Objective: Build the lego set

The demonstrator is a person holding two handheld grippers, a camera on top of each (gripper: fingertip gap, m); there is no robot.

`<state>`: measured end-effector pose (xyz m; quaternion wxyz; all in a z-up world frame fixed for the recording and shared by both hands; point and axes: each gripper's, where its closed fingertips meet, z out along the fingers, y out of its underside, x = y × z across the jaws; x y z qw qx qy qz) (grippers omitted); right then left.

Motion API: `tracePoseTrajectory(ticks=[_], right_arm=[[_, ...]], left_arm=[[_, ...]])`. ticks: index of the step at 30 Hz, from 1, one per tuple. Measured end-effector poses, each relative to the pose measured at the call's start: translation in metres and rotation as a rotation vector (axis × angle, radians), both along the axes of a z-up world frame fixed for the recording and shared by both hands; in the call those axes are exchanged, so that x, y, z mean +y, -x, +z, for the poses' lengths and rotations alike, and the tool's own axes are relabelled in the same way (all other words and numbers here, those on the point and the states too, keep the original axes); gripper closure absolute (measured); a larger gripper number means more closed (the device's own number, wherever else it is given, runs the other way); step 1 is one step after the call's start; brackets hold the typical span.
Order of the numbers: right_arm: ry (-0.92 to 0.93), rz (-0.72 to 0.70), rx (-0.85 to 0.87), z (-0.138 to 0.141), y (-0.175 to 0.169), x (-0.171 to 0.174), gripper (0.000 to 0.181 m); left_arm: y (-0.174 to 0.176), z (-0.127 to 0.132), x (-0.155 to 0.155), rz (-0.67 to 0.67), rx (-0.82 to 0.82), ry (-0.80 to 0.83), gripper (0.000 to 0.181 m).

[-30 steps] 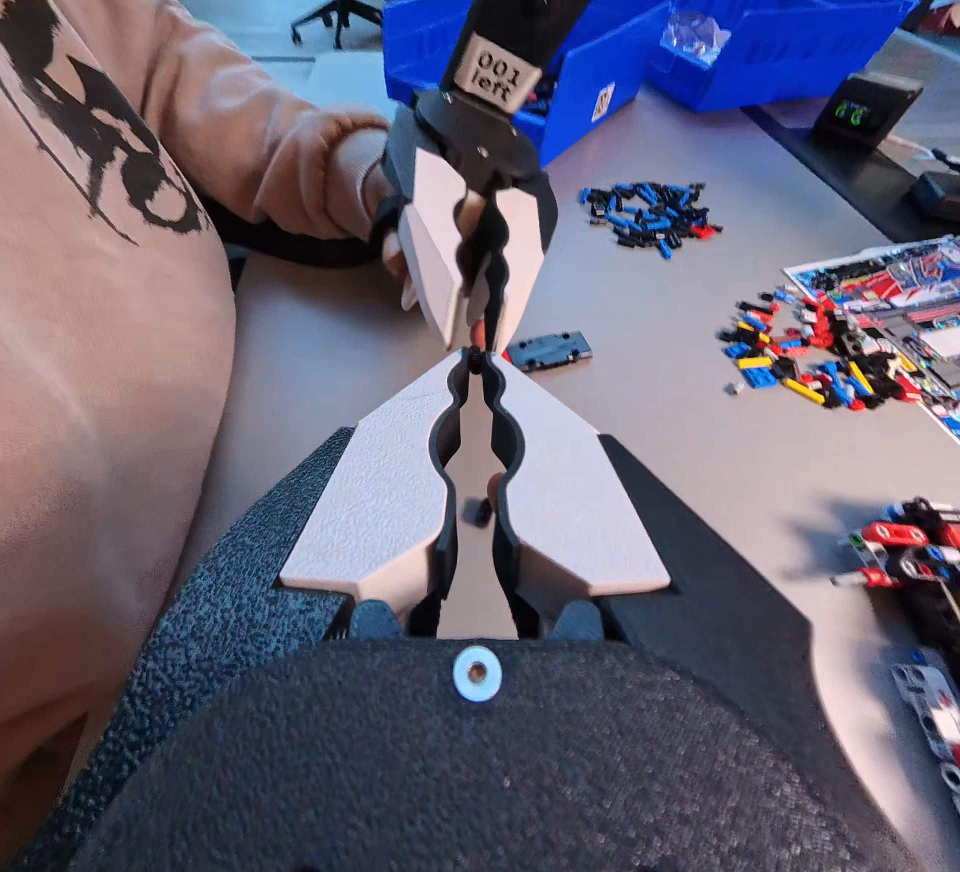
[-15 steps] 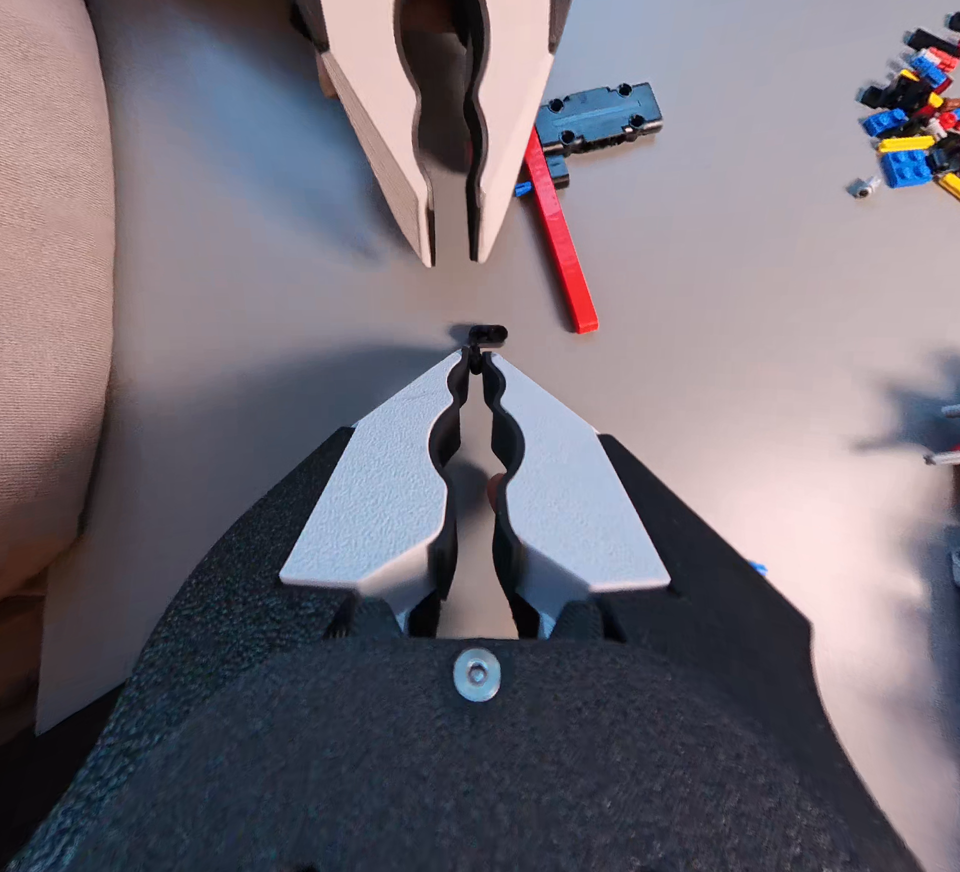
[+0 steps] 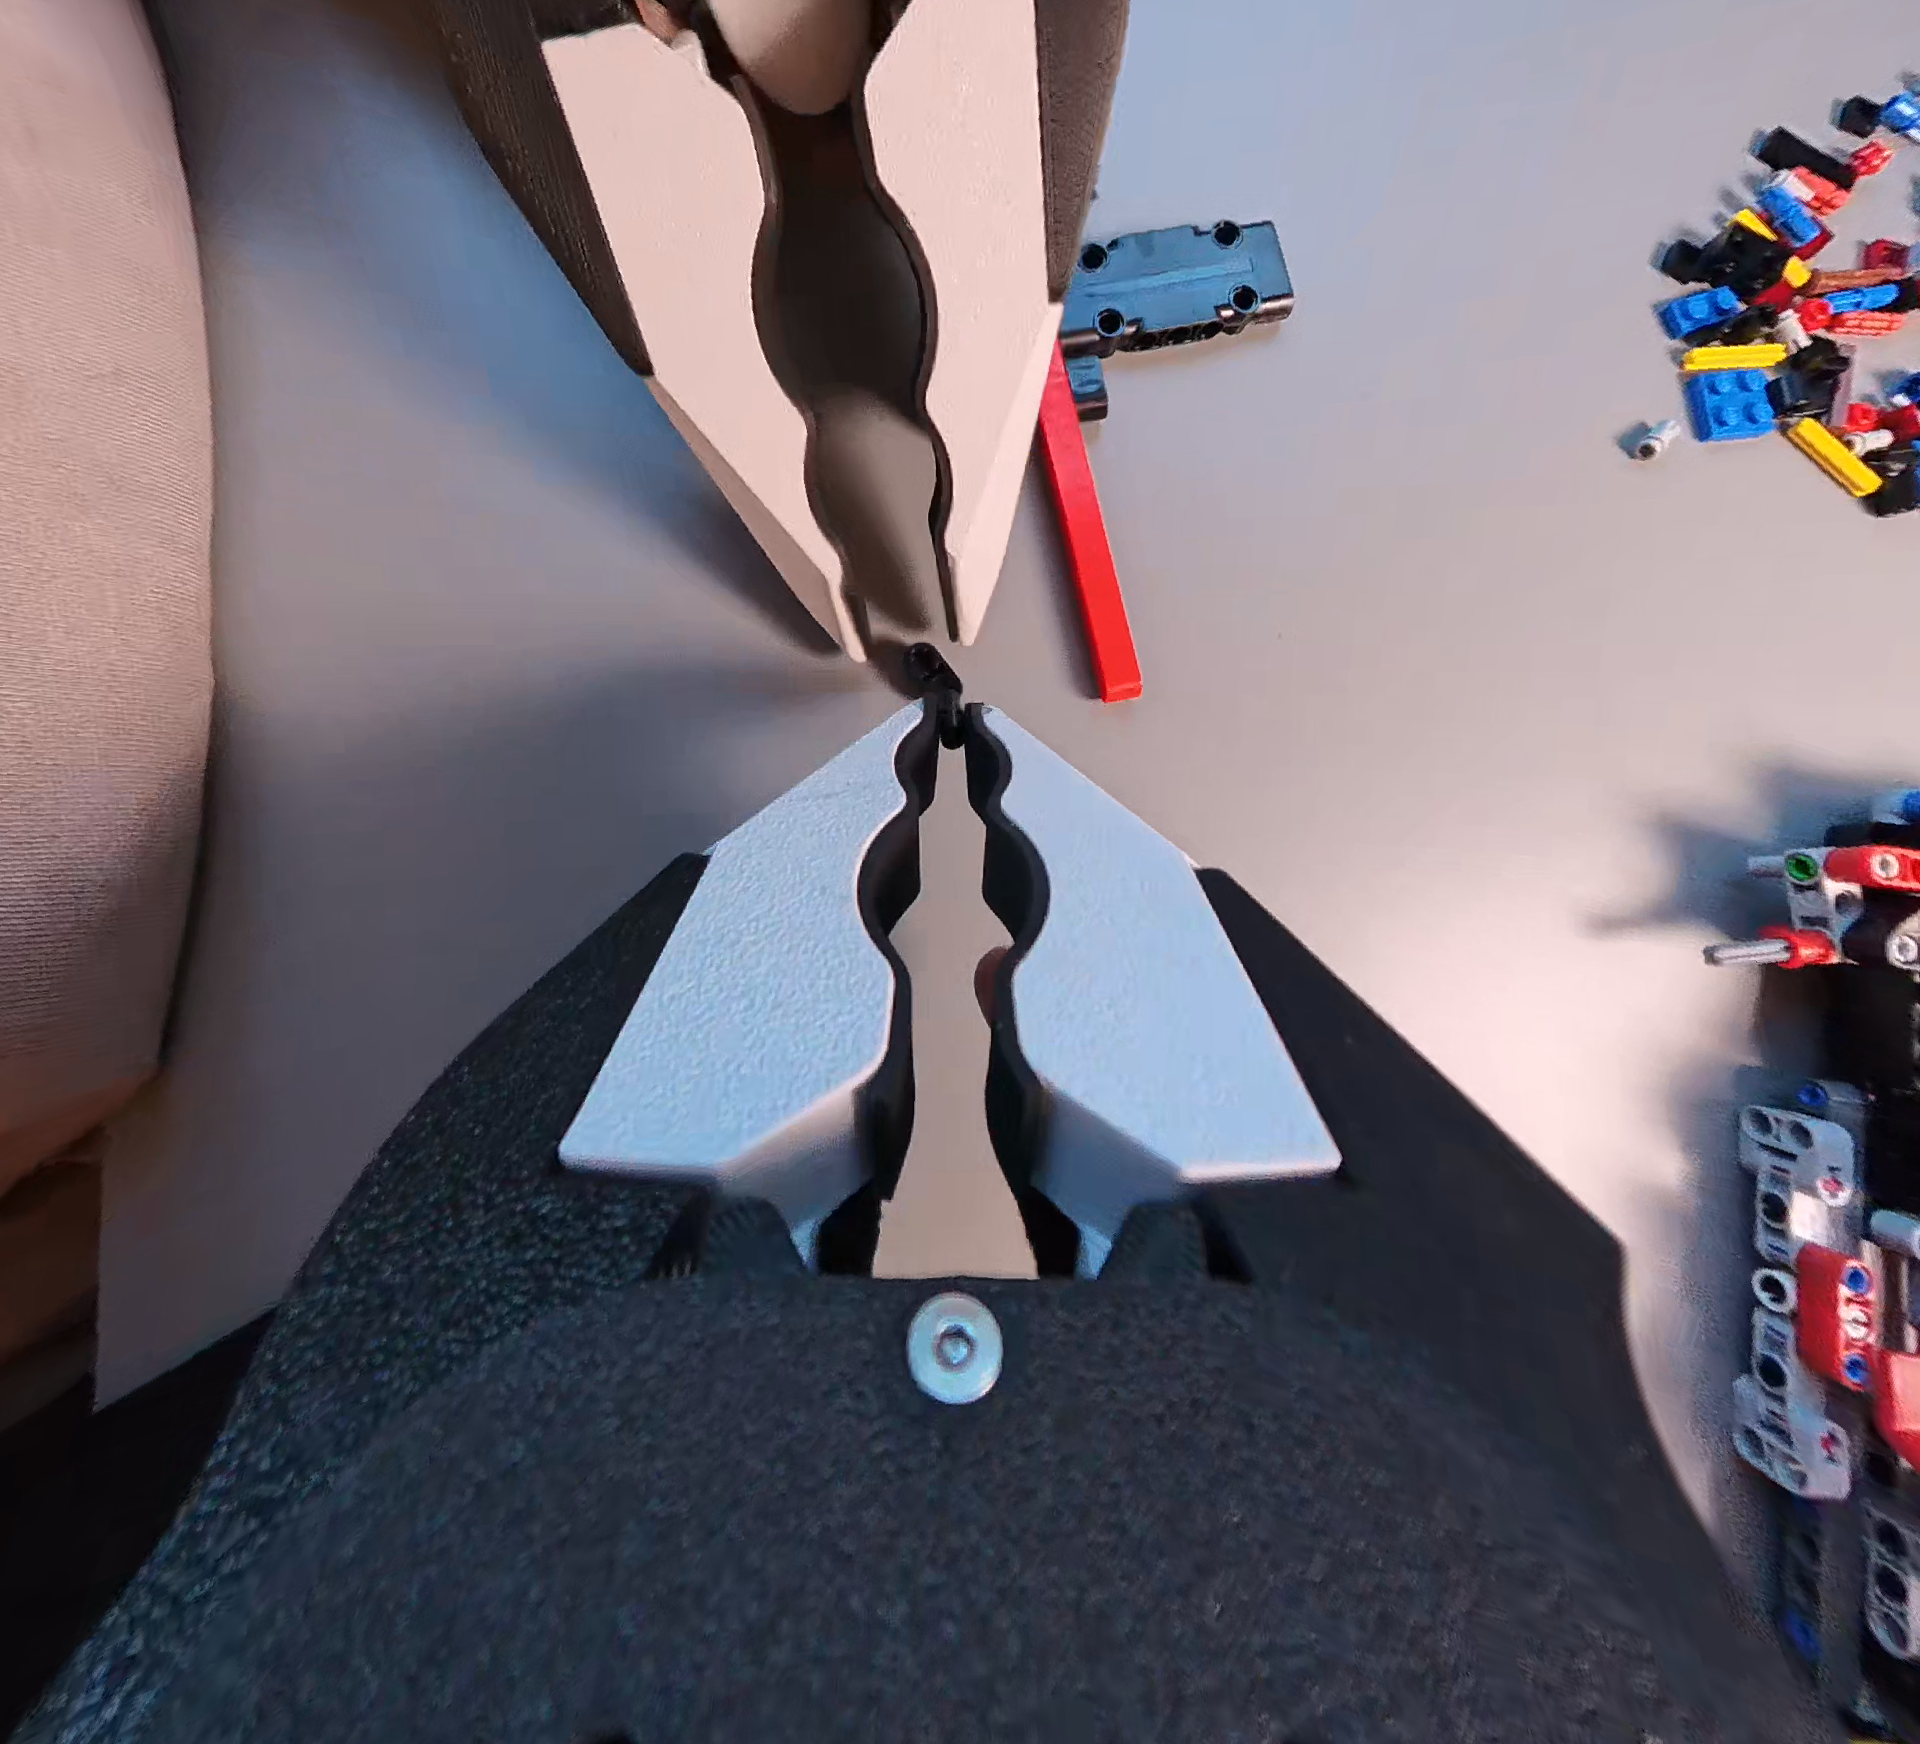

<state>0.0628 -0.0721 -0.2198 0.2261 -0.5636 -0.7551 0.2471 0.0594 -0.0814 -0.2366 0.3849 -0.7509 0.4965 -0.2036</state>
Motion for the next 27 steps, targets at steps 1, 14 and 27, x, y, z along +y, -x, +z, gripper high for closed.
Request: tracePoseTrajectory(ticks=[1, 14, 27], right_arm=[[-0.005, 0.008, -0.025, -0.002, 0.001, 0.001, 0.180], [-0.010, 0.066, -0.242, -0.012, 0.003, 0.002, 0.180], [0.039, 0.053, -0.407, -0.011, 0.007, 0.004, 0.180]], left_arm=[[-0.001, 0.000, 0.002, 0.006, 0.003, -0.002, 0.167], [0.000, -0.001, 0.008, 0.001, 0.022, -0.030, 0.176], [0.002, -0.001, 0.009, -0.008, 0.043, -0.076, 0.176]])
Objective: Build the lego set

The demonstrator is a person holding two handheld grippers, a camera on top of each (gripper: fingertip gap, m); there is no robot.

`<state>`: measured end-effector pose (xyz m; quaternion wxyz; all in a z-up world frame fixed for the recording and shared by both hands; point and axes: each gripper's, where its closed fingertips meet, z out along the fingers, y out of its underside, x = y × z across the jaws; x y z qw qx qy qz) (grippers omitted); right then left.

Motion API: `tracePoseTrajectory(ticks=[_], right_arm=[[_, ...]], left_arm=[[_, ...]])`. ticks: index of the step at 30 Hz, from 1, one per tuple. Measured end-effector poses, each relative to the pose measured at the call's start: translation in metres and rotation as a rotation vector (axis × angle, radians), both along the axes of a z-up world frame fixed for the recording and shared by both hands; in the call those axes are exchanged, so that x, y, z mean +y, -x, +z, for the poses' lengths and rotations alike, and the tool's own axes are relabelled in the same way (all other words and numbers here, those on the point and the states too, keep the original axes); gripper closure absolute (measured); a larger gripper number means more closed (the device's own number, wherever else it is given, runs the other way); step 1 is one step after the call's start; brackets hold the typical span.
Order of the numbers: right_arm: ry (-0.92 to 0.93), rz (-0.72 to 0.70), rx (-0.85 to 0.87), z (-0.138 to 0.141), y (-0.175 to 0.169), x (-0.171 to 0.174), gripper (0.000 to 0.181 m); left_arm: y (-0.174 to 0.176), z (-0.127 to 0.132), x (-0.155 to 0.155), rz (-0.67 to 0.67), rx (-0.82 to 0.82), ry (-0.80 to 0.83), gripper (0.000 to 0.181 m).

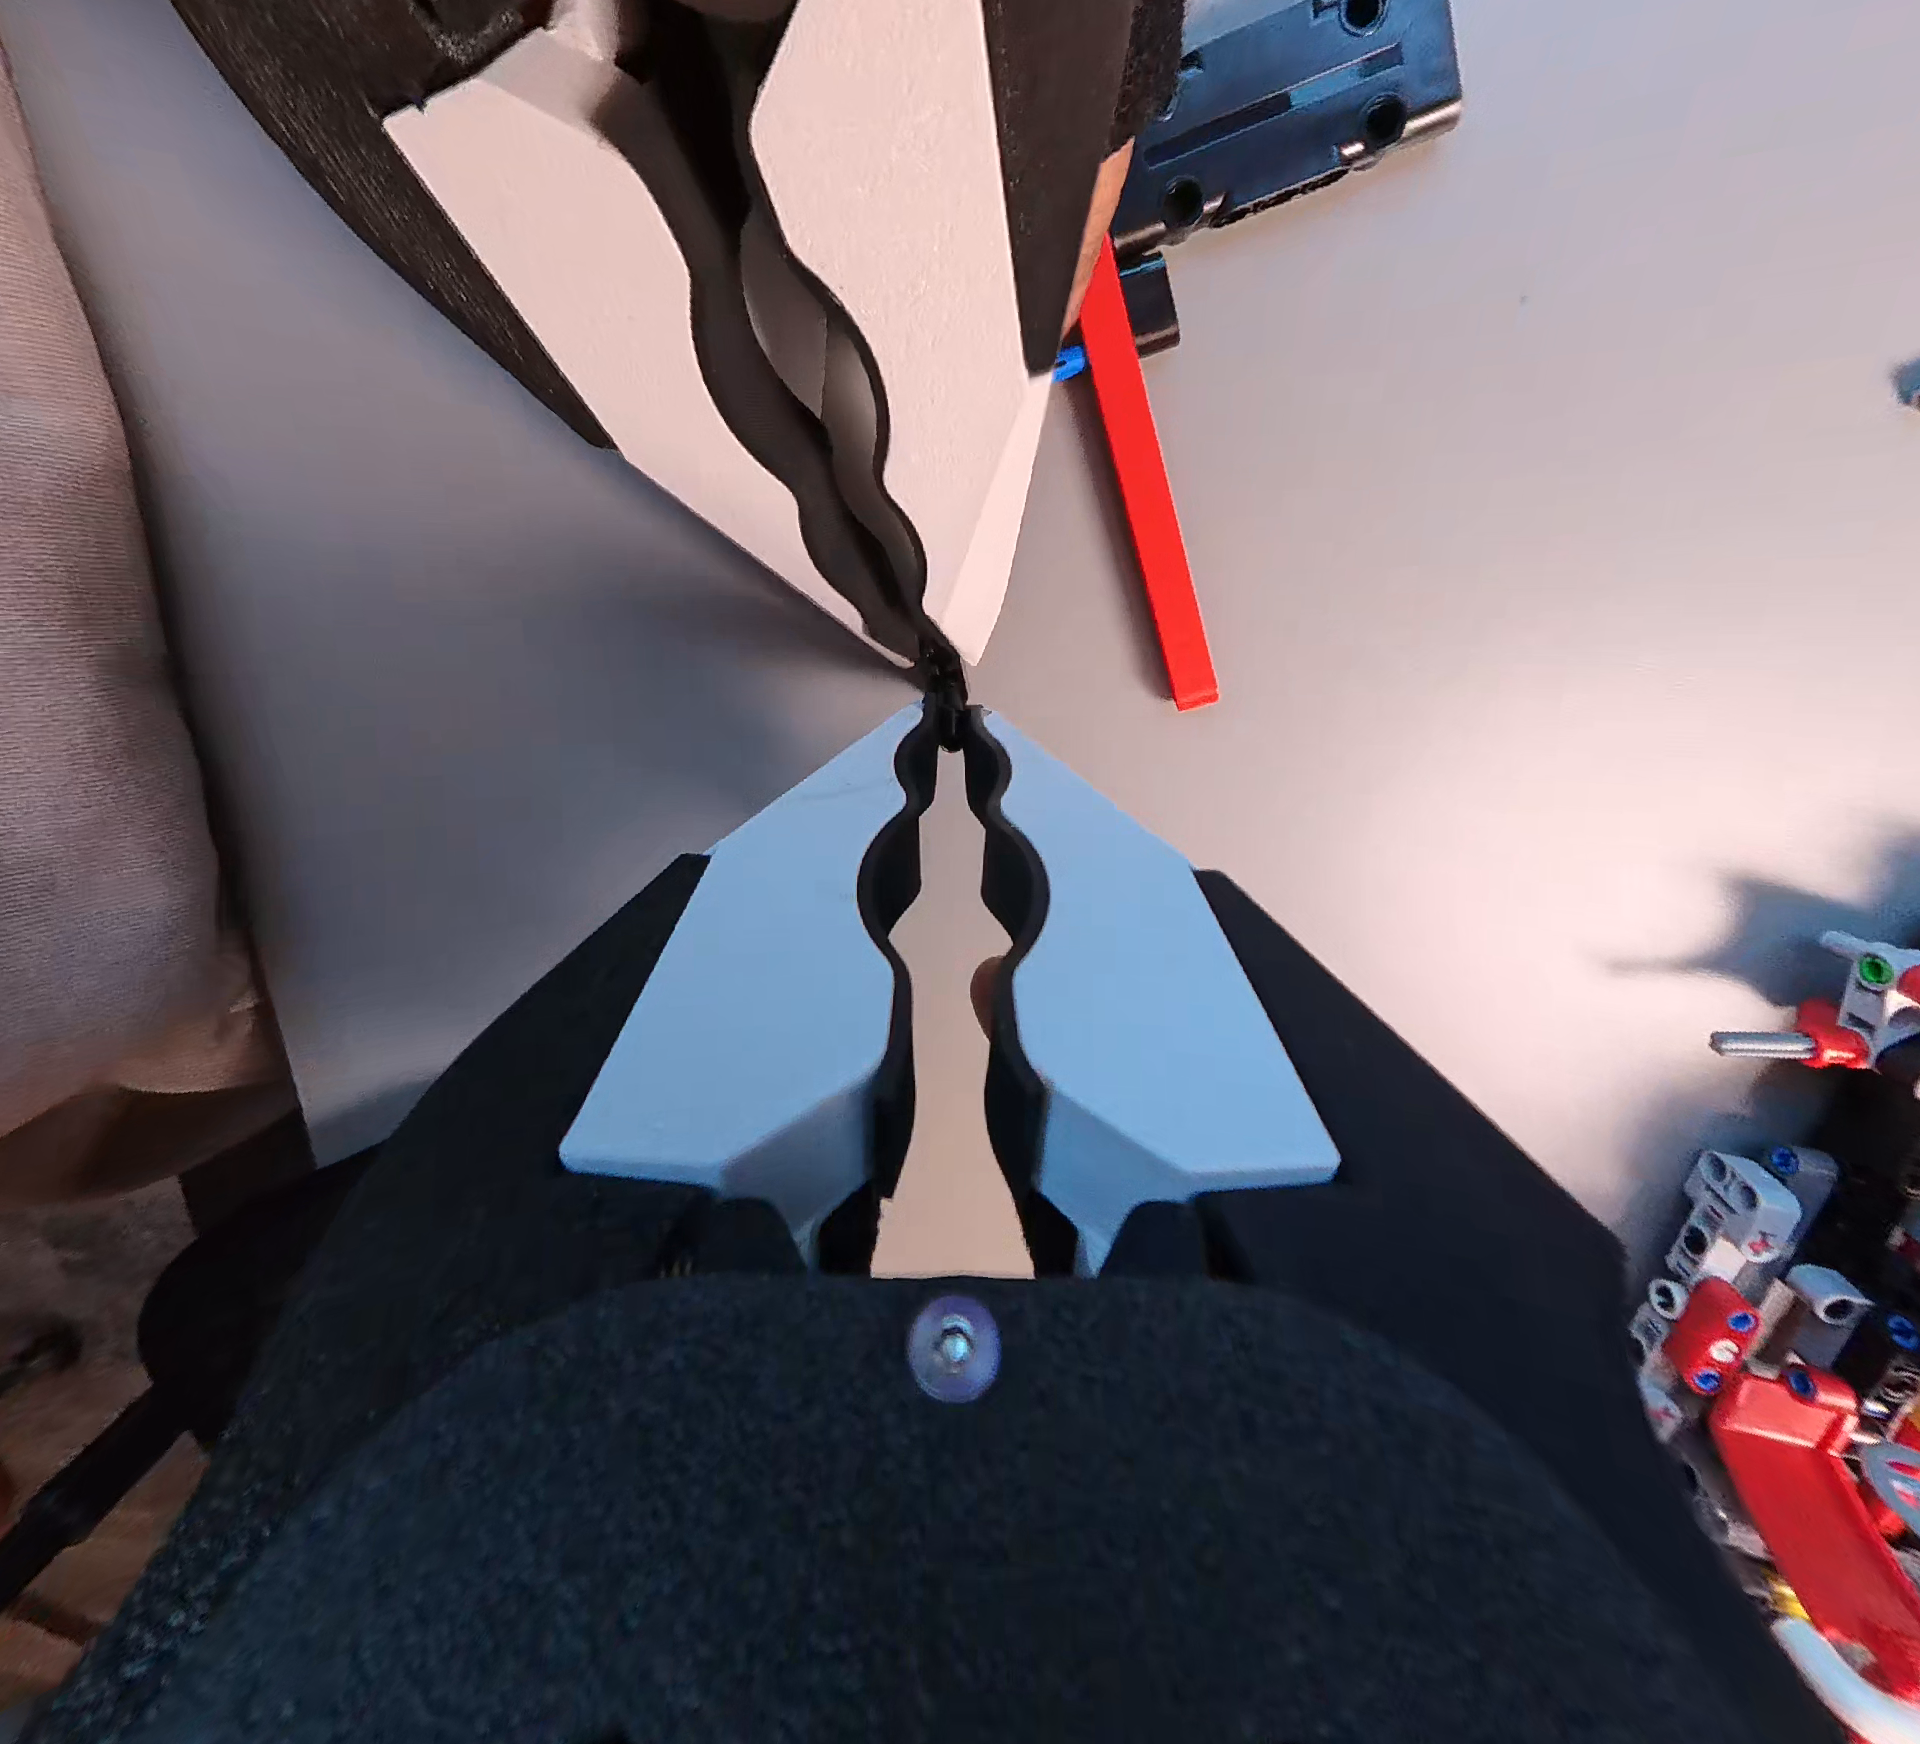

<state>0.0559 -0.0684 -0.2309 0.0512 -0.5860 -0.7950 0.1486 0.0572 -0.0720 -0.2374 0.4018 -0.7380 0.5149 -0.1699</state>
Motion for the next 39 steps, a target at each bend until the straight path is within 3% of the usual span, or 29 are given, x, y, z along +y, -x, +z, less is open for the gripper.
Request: tracePoseTrajectory(ticks=[7, 13, 23, 28, 32, 39], right_arm=[[0.133, -0.048, 0.209, 0.021, 0.005, -0.007, 0.180], [0.208, -0.096, 0.376, 0.040, 0.005, -0.013, 0.180], [0.204, -0.109, 0.545, 0.053, 0.011, -0.012, 0.179], [0.147, -0.105, 0.510, 0.046, 0.009, -0.011, 0.180], [0.074, -0.131, 0.438, 0.035, 0.003, 0.003, 0.180], [0.083, -0.187, 0.452, 0.032, -0.001, 0.007, 0.180]], left_arm=[[0.004, 0.012, -0.004, 0.008, -0.096, 0.020, 0.167], [-0.001, 0.038, -0.008, -0.015, -0.258, 0.035, 0.176], [0.001, 0.049, -0.009, -0.018, -0.351, 0.076, 0.181], [0.002, 0.040, -0.006, 0.010, -0.314, 0.096, 0.181], [0.008, 0.023, 0.000, 0.070, -0.206, 0.105, 0.164], [0.003, 0.002, 0.004, 0.097, -0.038, 0.073, 0.166]])
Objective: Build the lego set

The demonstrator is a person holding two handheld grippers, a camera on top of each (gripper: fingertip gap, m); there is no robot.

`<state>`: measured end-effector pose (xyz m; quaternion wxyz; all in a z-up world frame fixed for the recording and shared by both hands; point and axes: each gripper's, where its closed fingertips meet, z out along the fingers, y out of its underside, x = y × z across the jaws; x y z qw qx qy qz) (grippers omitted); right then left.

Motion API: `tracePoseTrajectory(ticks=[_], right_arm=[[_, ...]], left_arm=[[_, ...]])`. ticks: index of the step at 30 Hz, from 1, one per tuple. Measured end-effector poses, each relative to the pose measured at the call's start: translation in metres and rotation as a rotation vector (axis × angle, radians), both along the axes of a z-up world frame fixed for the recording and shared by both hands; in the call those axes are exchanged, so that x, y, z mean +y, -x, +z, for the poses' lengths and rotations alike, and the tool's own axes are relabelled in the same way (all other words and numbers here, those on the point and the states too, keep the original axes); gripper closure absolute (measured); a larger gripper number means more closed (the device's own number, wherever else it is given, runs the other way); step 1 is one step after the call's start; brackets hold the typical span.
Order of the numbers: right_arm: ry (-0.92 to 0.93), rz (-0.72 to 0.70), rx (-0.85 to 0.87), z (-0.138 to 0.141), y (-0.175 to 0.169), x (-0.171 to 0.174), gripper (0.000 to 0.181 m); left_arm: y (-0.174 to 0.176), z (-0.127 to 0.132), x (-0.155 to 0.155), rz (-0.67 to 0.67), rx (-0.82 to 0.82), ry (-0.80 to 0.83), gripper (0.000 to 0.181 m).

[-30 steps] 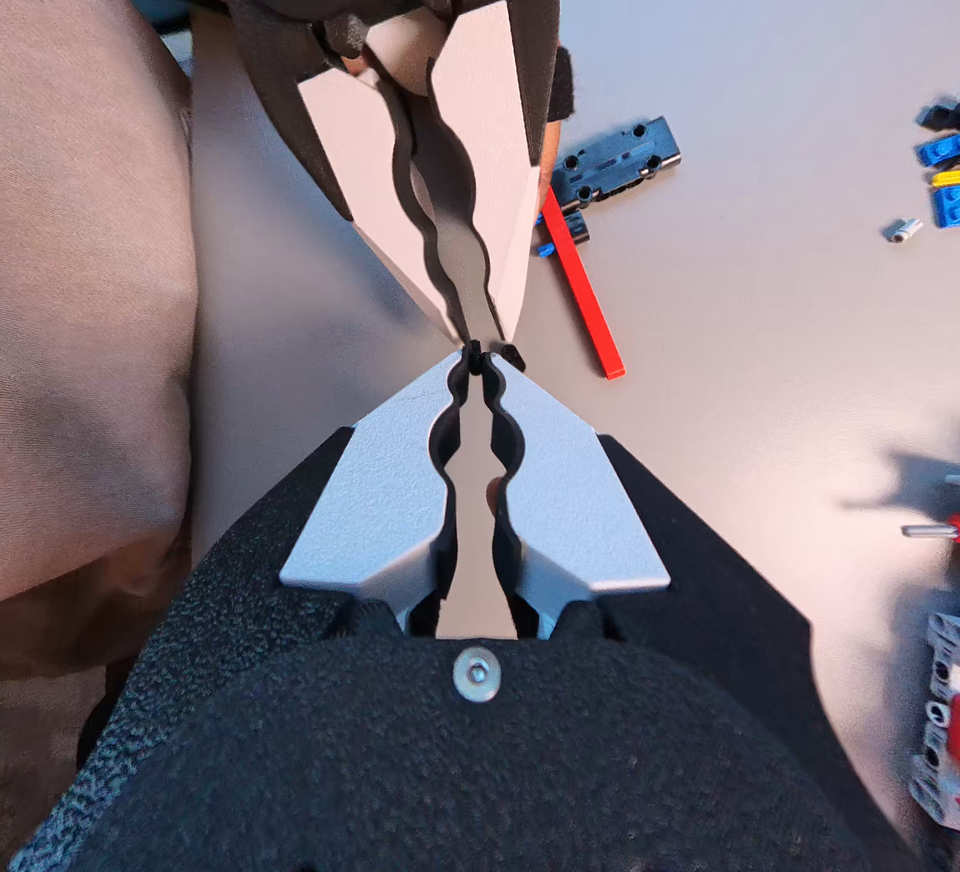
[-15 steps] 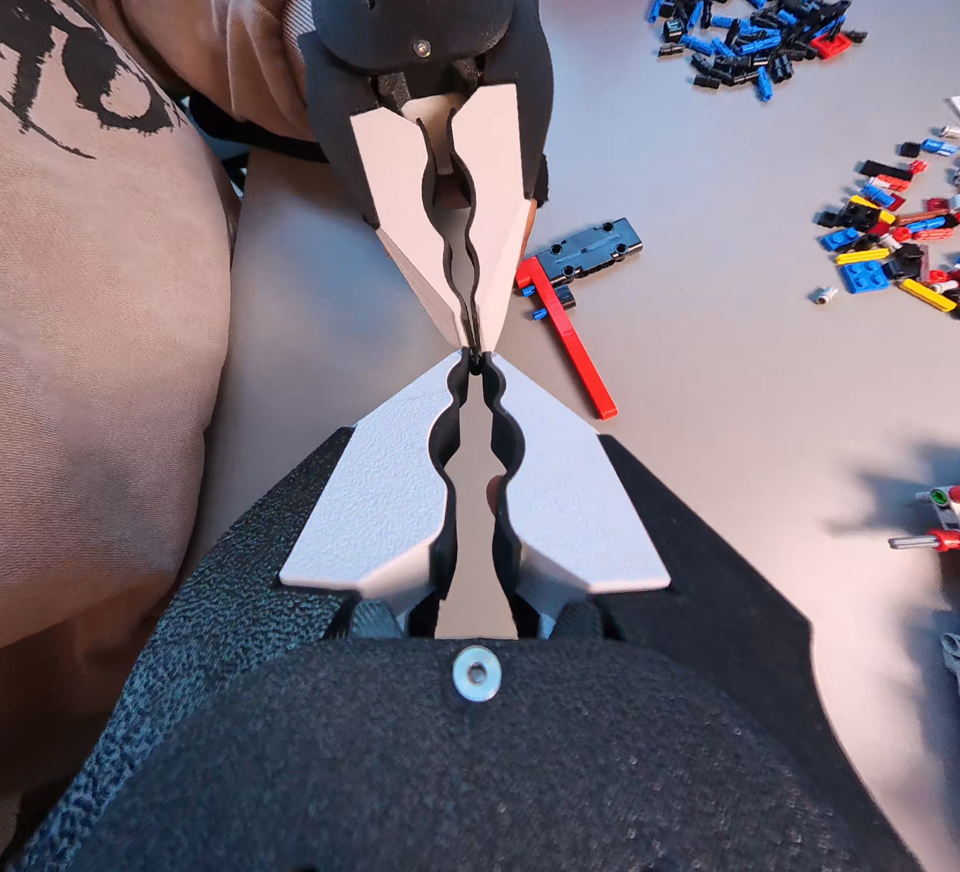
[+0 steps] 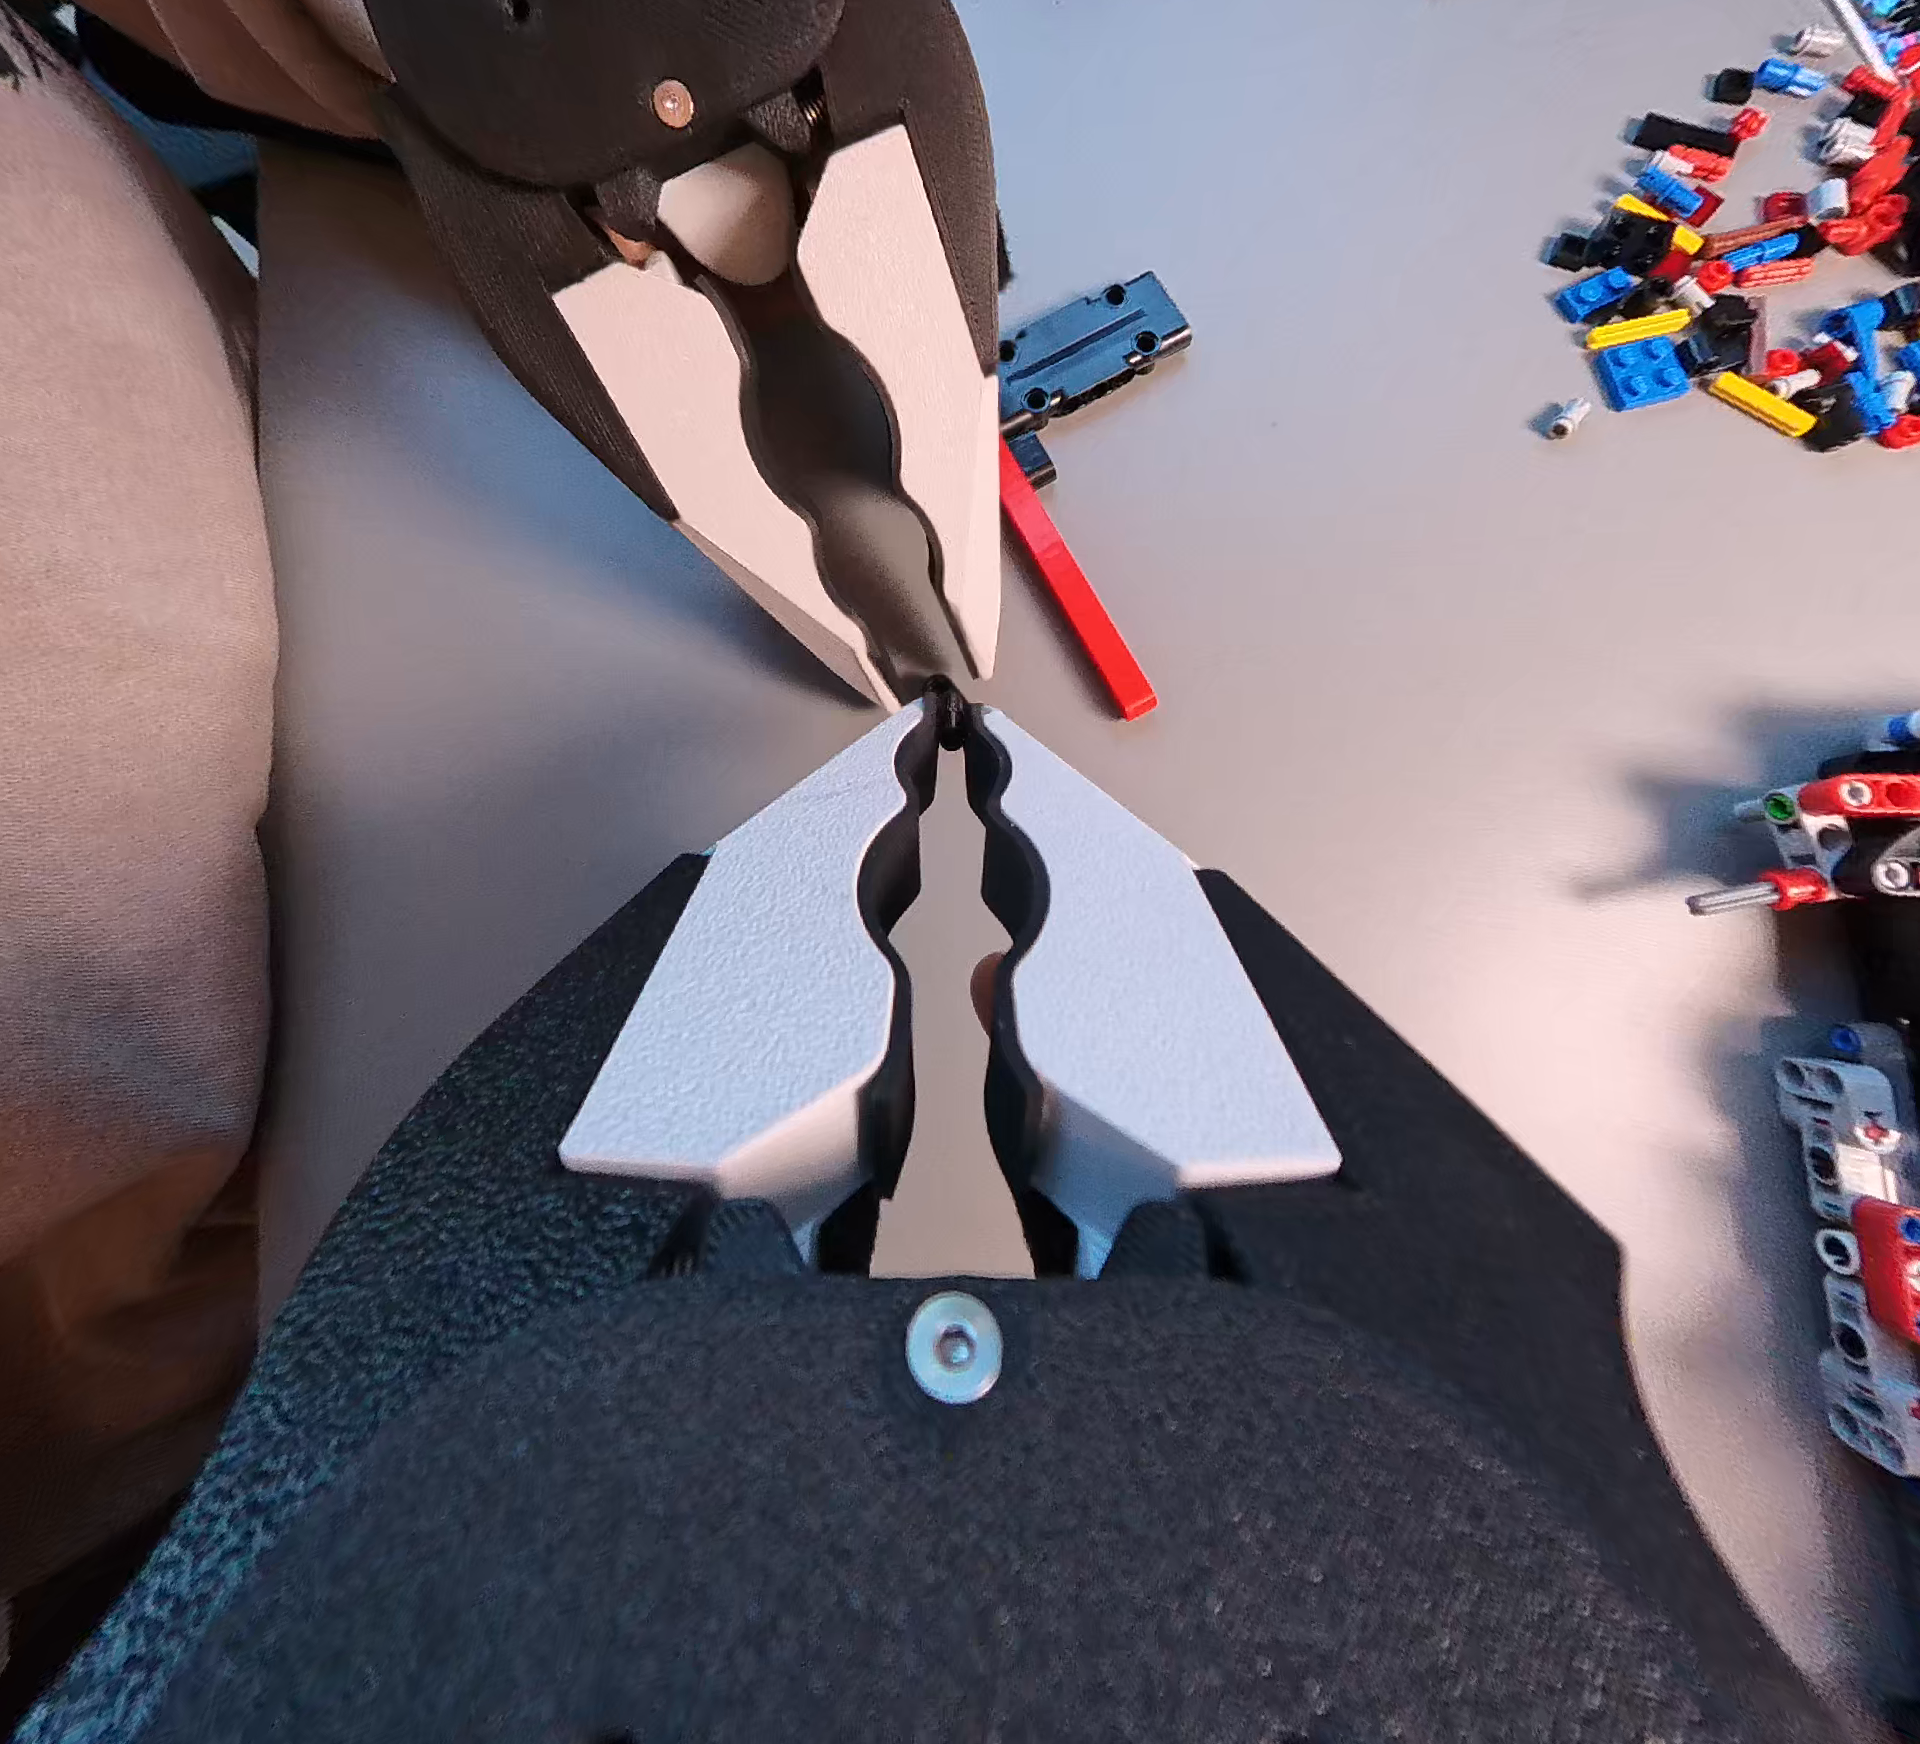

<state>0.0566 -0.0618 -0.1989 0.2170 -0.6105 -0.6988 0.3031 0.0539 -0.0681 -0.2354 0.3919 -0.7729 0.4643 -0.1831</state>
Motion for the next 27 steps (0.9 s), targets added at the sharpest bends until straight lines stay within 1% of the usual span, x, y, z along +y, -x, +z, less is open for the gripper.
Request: tracePoseTrajectory(ticks=[5, 10, 14, 19, 24, 27], right_arm=[[-0.047, 0.023, -0.056, -0.012, -0.002, -0.003, 0.179], [-0.089, 0.063, -0.155, -0.023, 0.003, -0.003, 0.180], [-0.110, 0.104, -0.264, -0.030, 0.001, -0.003, 0.180], [-0.137, 0.149, -0.364, -0.032, 0.000, -0.004, 0.180], [-0.116, 0.153, -0.383, -0.027, -0.001, -0.008, 0.180], [-0.122, 0.142, -0.406, -0.029, -0.002, -0.009, 0.180]], left_arm=[[-0.003, -0.004, 0.001, -0.013, 0.041, -0.020, 0.175], [-0.006, -0.003, 0.000, -0.068, 0.036, -0.024, 0.176], [-0.008, -0.003, -0.004, -0.120, 0.020, 0.014, 0.176], [-0.009, -0.004, -0.004, -0.143, 0.024, 0.009, 0.176], [-0.009, -0.005, -0.005, -0.151, 0.019, 0.002, 0.176], [-0.009, -0.005, -0.005, -0.160, 0.023, -0.004, 0.176]])
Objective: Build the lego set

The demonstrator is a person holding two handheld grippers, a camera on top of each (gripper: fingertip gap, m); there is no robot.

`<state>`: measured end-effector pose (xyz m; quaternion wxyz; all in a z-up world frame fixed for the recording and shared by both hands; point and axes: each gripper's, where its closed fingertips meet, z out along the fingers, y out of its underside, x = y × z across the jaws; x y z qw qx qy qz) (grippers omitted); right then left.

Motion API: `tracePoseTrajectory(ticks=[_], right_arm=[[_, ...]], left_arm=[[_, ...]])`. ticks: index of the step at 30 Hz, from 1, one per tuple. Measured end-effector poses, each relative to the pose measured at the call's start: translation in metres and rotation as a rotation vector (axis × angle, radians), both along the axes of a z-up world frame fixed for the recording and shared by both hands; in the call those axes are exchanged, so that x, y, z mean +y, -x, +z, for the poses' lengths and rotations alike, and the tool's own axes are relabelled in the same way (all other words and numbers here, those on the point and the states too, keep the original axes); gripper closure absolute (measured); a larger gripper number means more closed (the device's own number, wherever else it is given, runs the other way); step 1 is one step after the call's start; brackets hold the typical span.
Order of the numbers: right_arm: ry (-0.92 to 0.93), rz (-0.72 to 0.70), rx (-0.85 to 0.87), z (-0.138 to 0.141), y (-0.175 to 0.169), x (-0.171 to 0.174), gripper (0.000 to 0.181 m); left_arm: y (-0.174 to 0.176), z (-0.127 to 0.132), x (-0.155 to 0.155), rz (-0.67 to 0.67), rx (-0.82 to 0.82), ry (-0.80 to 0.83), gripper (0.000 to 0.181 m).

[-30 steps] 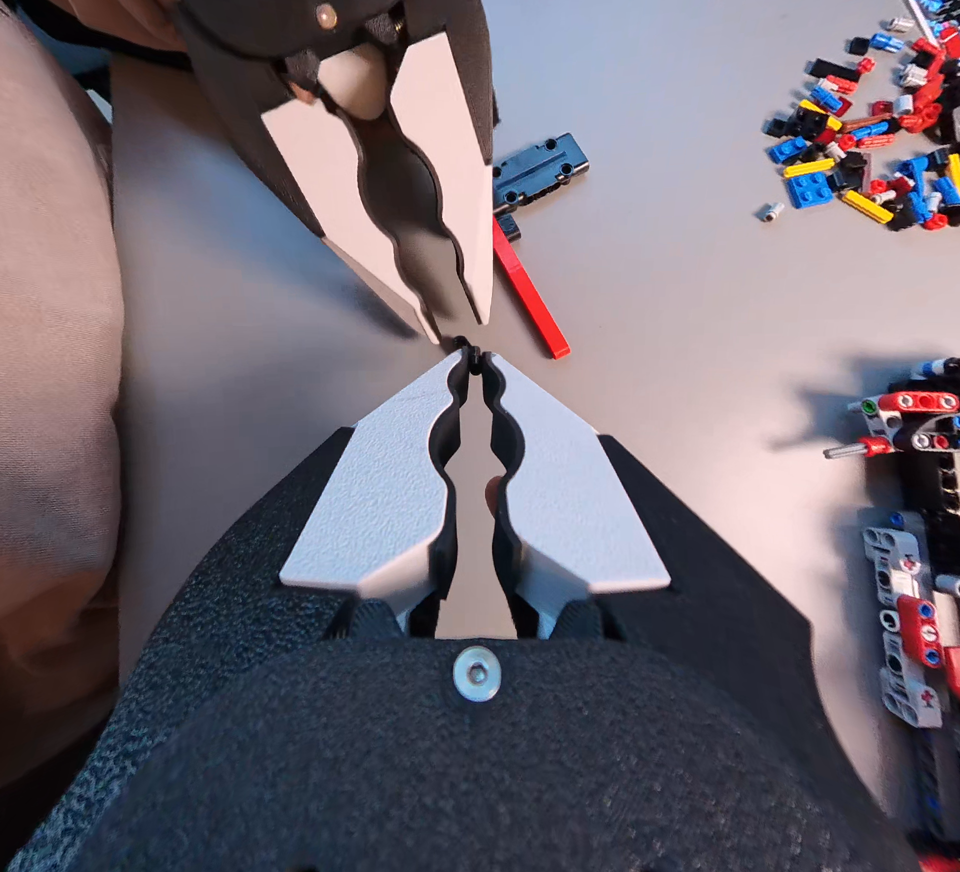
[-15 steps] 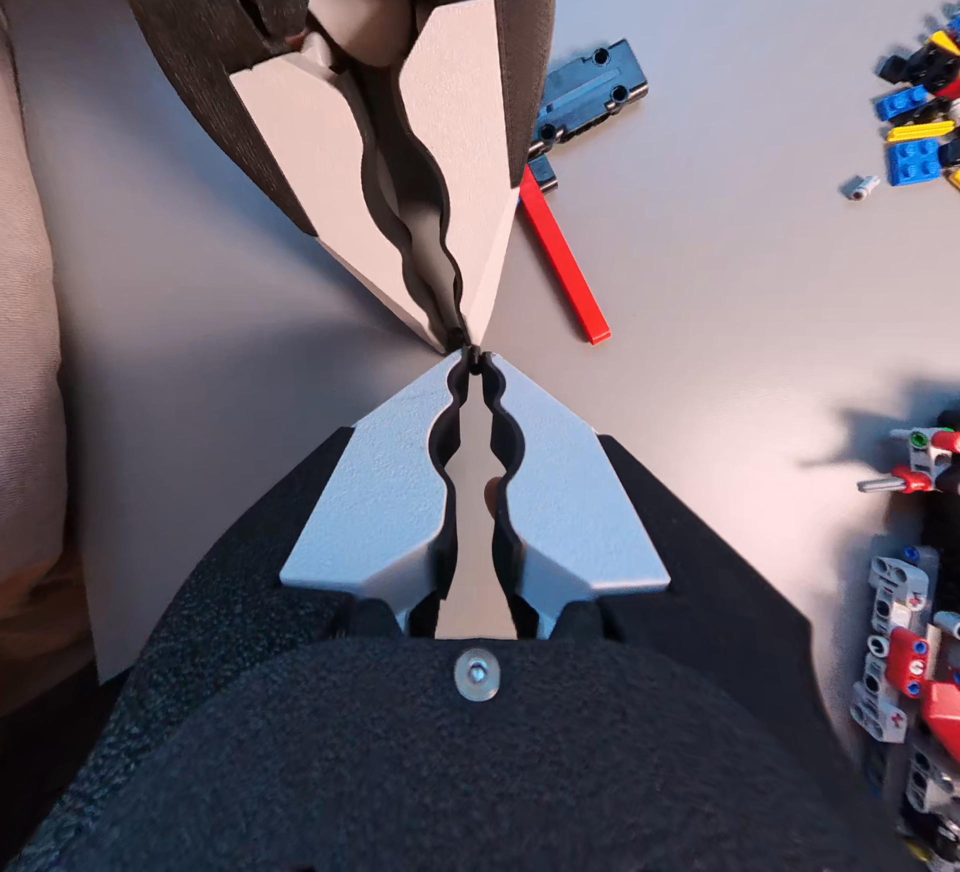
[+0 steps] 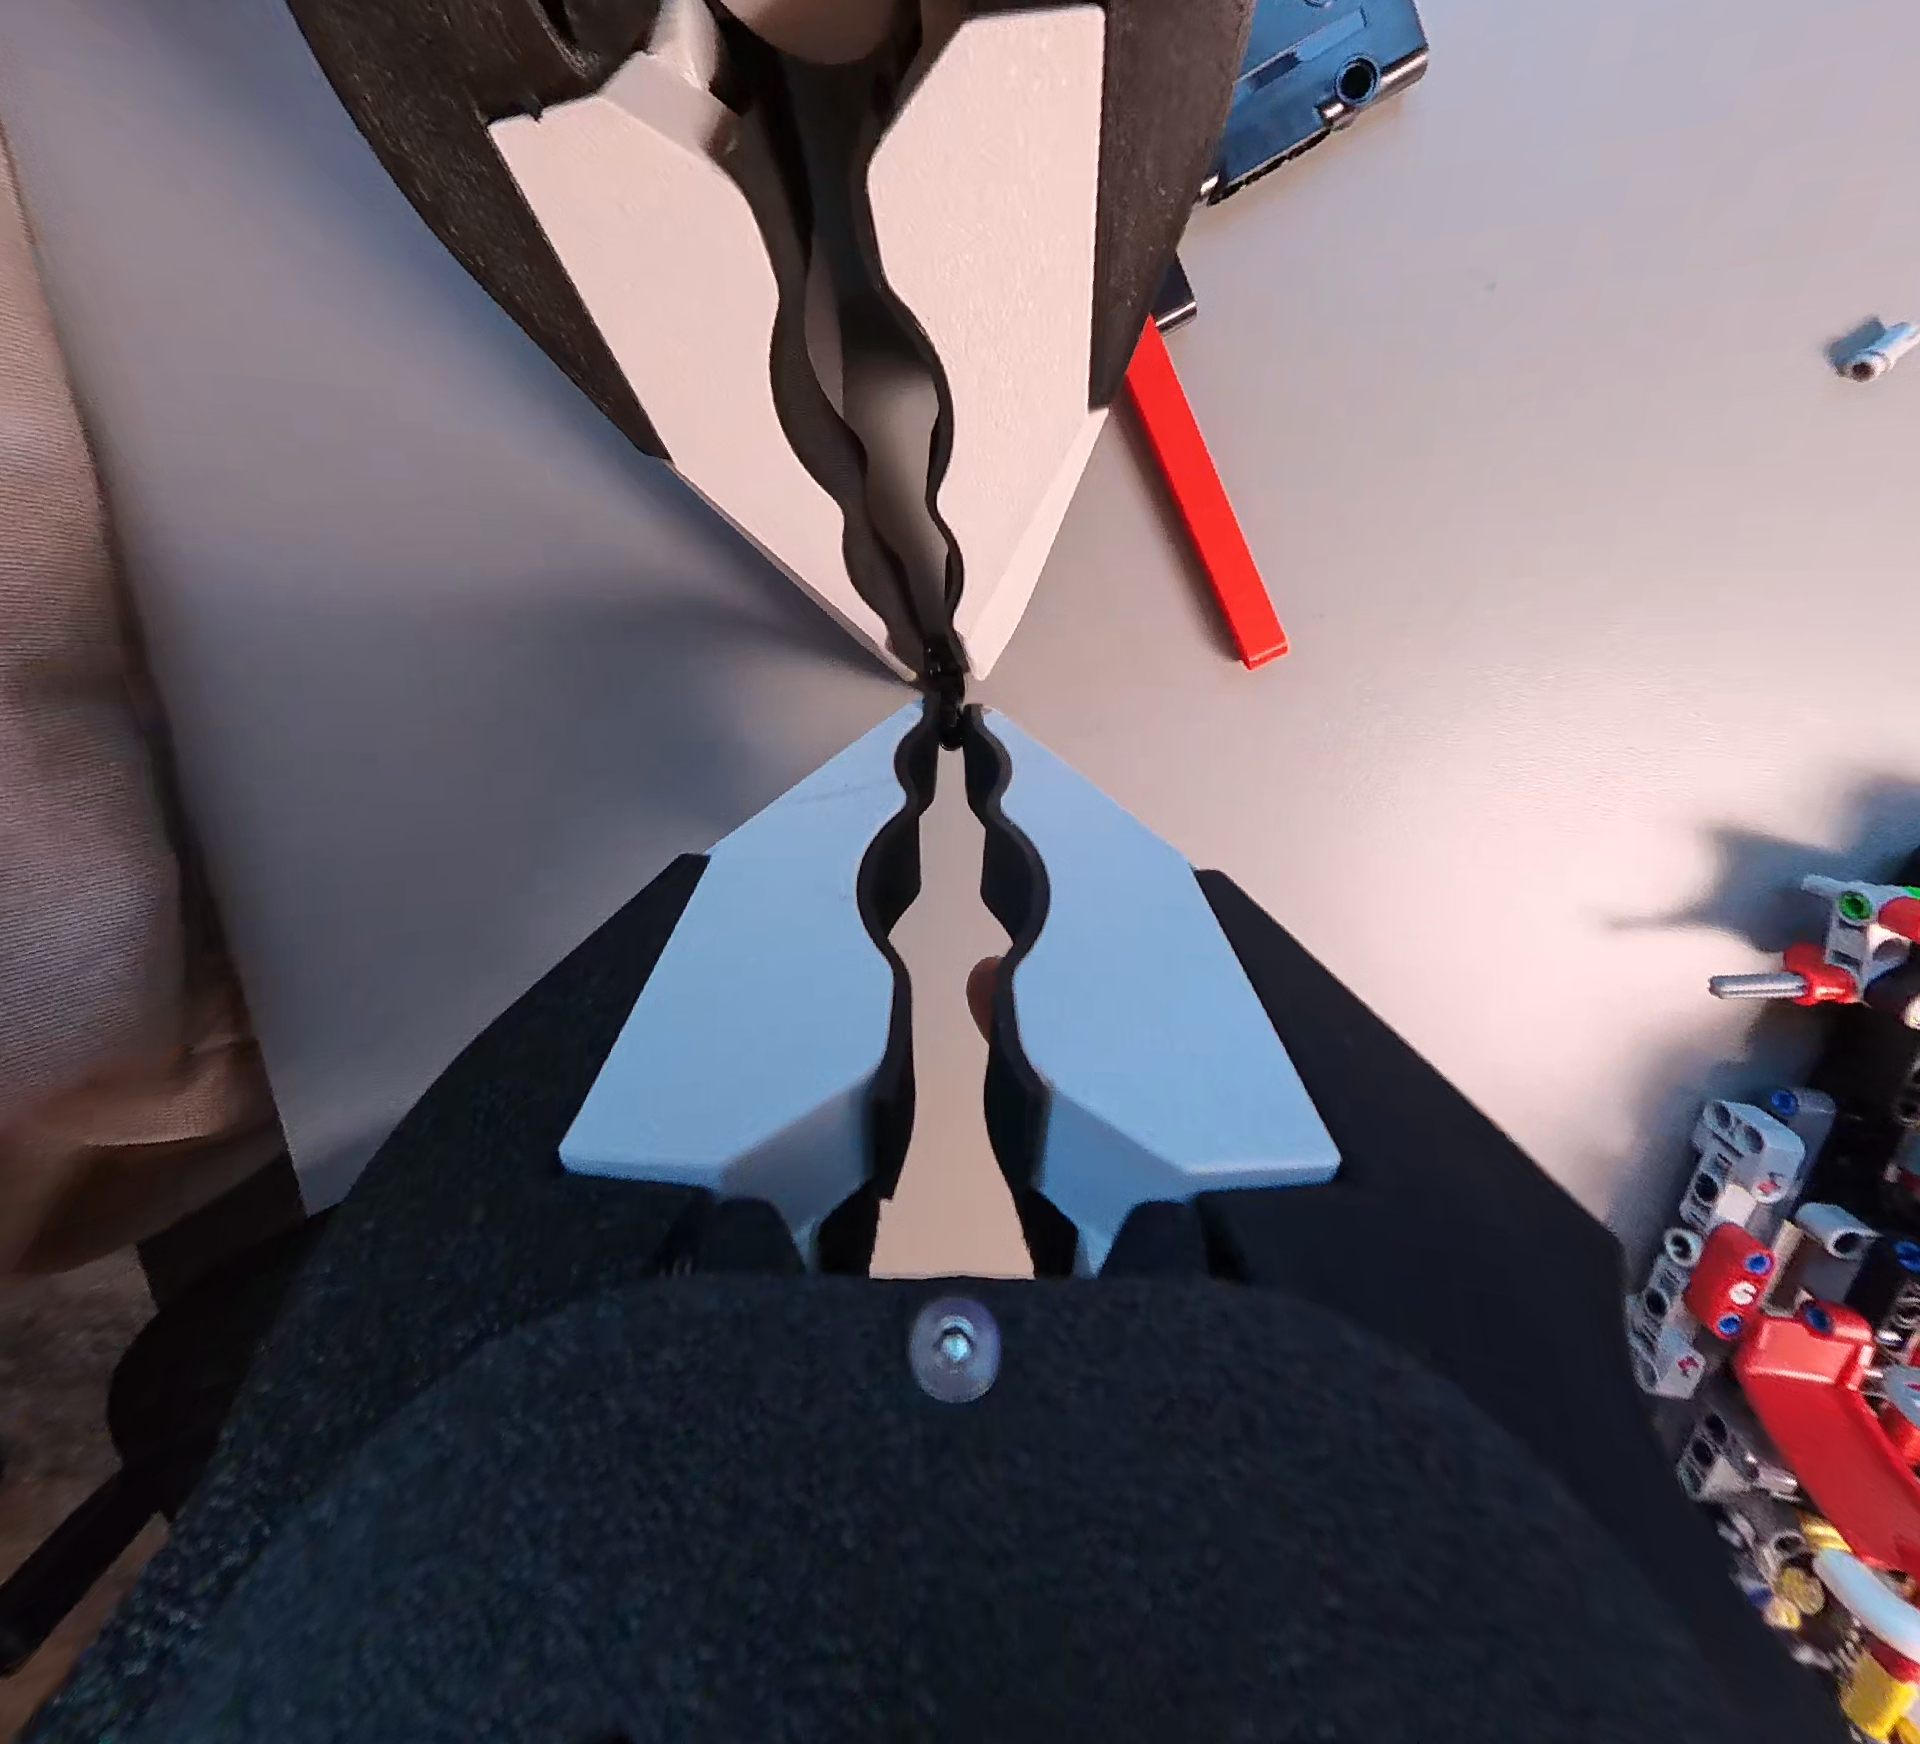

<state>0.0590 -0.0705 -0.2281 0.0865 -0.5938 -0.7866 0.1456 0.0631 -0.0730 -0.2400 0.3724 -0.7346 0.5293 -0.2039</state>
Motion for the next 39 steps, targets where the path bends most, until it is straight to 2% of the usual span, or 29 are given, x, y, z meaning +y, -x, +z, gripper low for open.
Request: tracePoseTrajectory(ticks=[5, 15, 26, 39], right_arm=[[-0.001, -0.037, -0.026, 0.000, -0.002, 0.001, 0.180], [0.034, -0.200, -0.070, 0.000, -0.009, 0.010, 0.180], [0.071, -0.294, -0.118, -0.002, -0.009, 0.009, 0.180], [0.032, -0.318, -0.149, -0.004, -0.011, 0.012, 0.180]], left_arm=[[-0.002, 0.000, 0.002, -0.048, 0.009, -0.018, 0.176], [-0.011, 0.000, 0.009, -0.159, 0.028, -0.037, 0.176], [-0.012, 0.000, 0.010, -0.166, 0.007, -0.031, 0.175], [-0.012, 0.000, 0.010, -0.168, 0.011, -0.042, 0.175]])
